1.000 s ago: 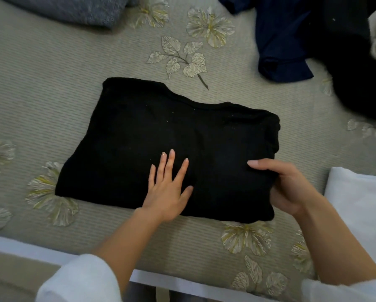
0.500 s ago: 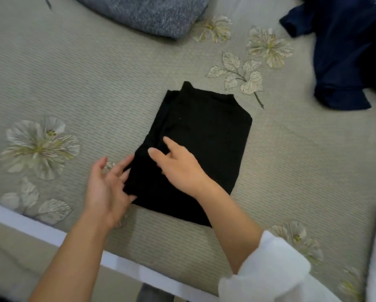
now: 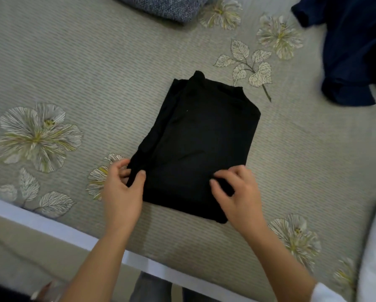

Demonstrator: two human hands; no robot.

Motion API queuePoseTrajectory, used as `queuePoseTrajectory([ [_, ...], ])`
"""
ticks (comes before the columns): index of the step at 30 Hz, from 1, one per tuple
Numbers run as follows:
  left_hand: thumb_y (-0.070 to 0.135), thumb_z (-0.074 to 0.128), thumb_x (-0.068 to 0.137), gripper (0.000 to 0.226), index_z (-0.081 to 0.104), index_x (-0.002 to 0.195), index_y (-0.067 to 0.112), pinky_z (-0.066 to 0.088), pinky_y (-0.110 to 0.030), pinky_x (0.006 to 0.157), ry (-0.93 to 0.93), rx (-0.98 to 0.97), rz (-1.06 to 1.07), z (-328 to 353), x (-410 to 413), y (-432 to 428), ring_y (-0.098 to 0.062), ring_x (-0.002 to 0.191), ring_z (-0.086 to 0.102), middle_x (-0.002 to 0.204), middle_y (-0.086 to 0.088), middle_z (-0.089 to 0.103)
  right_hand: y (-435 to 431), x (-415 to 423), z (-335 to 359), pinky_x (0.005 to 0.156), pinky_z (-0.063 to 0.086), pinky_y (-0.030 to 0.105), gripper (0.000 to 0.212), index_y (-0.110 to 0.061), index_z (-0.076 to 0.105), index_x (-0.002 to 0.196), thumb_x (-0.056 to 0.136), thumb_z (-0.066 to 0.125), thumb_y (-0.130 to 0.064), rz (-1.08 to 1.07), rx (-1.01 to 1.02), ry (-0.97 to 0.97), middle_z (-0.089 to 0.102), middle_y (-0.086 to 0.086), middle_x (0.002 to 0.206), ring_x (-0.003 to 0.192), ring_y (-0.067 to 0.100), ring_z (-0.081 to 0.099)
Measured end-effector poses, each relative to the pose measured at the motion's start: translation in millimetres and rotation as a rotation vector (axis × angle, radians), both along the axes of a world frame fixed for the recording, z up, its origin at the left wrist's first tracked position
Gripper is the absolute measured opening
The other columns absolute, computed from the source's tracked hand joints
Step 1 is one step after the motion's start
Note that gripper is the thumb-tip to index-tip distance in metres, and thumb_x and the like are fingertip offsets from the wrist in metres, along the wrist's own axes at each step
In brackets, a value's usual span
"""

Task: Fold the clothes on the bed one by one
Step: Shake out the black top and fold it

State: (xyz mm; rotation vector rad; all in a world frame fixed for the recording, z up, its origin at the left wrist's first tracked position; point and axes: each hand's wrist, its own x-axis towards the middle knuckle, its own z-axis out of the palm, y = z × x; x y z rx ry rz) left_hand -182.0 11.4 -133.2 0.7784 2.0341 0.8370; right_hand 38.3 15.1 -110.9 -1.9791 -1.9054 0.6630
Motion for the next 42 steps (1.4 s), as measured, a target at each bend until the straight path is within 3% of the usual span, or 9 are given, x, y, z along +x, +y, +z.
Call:
queuePoseTrajectory([
  [6,0.054,0.051,0.086,0.041,0.046,0.087,0.014,0.045,-0.037,0.066,-0.097,-0.145,0.157,-4,8,-32,-0.020,0.066,0.060,0.072,-0.004,0.058,20,8,-10,0.083,0.055,0.032,0.047,-0.017,0.053,0.113,0.076,0.078,-0.035,-0.788,-0.481,0.524,0.064,-0.003,0.105,0.095,0.012,0.064],
  [11,0.050,0.058,0.088,0.054,0.039,0.133,0.026,0.056,-0.035,0.077,-0.380,-0.241,0.059,9,33,-43,-0.018,0.090,0.069,0.115,-0.001,0.064,13,9,-3,0.066,0.061,0.042,0.033,-0.005,0.065,0.095,0.076,0.078,-0.029,-0.699,-0.746,0.494,0.074,0.011,0.078,0.068,0.026,0.072],
  [14,0.026,0.067,0.086,0.069,0.029,0.143,0.025,0.038,-0.011,0.083,-0.262,-0.121,-0.009,12,37,-37,-0.003,0.111,0.049,0.129,0.013,0.047,-21,1,11,0.044,0.054,0.030,0.046,0.002,0.055,0.106,0.087,0.067,-0.038,-0.627,-1.139,0.555,0.071,0.022,0.073,0.053,0.029,0.069],
  [17,0.012,0.057,0.088,0.061,0.032,0.143,0.023,0.041,-0.026,0.092,-0.169,-0.072,-0.013,11,25,-32,-0.008,0.111,0.051,0.128,0.009,0.050,-55,-4,26,0.046,0.051,0.026,0.050,0.000,0.062,0.087,0.096,0.048,-0.047,-0.401,-1.473,0.584,0.071,0.019,0.070,0.053,0.026,0.067],
  [22,0.013,0.057,0.089,0.065,0.027,0.146,0.010,0.027,-0.044,0.112,0.272,0.021,-0.124,13,18,-36,-0.030,0.132,0.032,0.144,-0.017,0.032,-47,1,22,0.060,0.049,0.020,0.009,-0.020,0.065,0.091,0.094,0.057,-0.022,-0.135,-0.540,0.381,0.064,-0.004,0.068,0.064,0.005,0.060],
  [25,0.025,0.048,0.092,0.059,0.030,0.146,0.009,0.013,-0.044,0.115,0.524,0.154,-0.392,16,35,-36,-0.029,0.143,0.016,0.153,-0.016,0.023,-8,1,15,0.059,0.045,0.022,0.023,-0.023,0.056,0.117,0.095,0.055,-0.026,-0.033,-0.214,0.181,0.057,-0.009,0.070,0.062,0.007,0.055],
  [31,0.044,0.020,0.098,0.064,0.011,0.153,0.011,-0.012,-0.034,0.117,0.651,-0.015,-0.660,-3,47,-35,-0.017,0.148,-0.009,0.161,-0.007,0.000,59,4,-6,0.063,0.048,0.034,0.037,-0.014,0.054,0.130,0.099,0.046,-0.034,0.189,0.013,-0.266,0.069,0.003,0.082,0.071,0.024,0.065],
  [36,0.048,0.018,0.099,0.066,0.005,0.153,0.014,-0.009,-0.036,0.118,0.694,-0.087,-0.677,-18,39,-35,-0.018,0.148,-0.008,0.161,-0.007,-0.004,93,10,-13,0.062,0.034,0.026,0.025,-0.011,0.069,0.100,0.096,0.053,-0.029,0.038,0.069,-0.195,0.071,0.006,0.079,0.072,0.026,0.064],
  [42,0.047,0.022,0.097,0.066,0.005,0.154,0.017,-0.013,-0.038,0.116,0.709,-0.093,-0.666,-13,43,-27,-0.021,0.147,-0.010,0.161,-0.010,-0.004,89,-10,-20,0.081,0.048,0.035,0.029,-0.008,0.054,0.122,0.096,0.053,-0.022,-0.032,0.024,-0.033,0.064,0.006,0.106,0.096,0.021,0.060],
])
